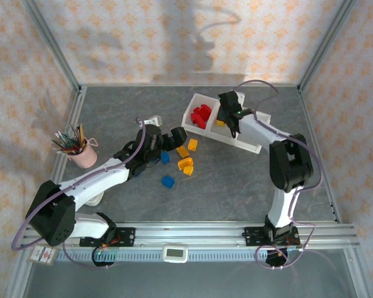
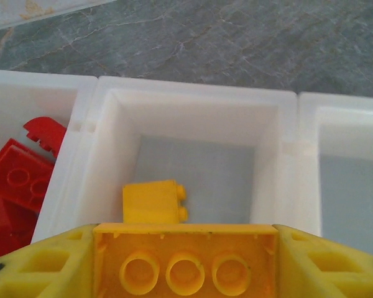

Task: Sort the legos into containers by color
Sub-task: Place the lego in the container, then pick up the lego from the center of the table.

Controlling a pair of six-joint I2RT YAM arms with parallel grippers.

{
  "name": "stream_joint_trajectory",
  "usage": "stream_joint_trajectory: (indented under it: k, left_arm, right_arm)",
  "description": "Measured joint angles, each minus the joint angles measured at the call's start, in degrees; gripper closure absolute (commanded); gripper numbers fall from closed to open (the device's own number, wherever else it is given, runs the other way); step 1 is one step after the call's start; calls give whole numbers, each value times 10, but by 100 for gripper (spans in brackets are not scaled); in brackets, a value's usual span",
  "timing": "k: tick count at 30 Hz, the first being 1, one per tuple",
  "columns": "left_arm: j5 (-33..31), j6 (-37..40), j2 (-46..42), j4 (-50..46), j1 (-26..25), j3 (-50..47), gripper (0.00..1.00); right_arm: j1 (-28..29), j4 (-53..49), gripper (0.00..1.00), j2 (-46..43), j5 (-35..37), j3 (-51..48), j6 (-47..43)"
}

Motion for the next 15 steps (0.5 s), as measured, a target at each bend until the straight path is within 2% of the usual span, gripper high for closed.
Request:
stream_joint_trajectory:
  k: [4,8,15]
  left_arm:
    - [1,4,5,0,3,3,1]
    - [1,4,4,2,3,5,1]
    - [4,4,-4,1,4,5,1]
  right_arm:
    - [-1,-3,25,40,1,42,-12]
    - [-2,-10,18,37,1,42,-19]
    - [-1,-15,17,-28,-9,5,-21]
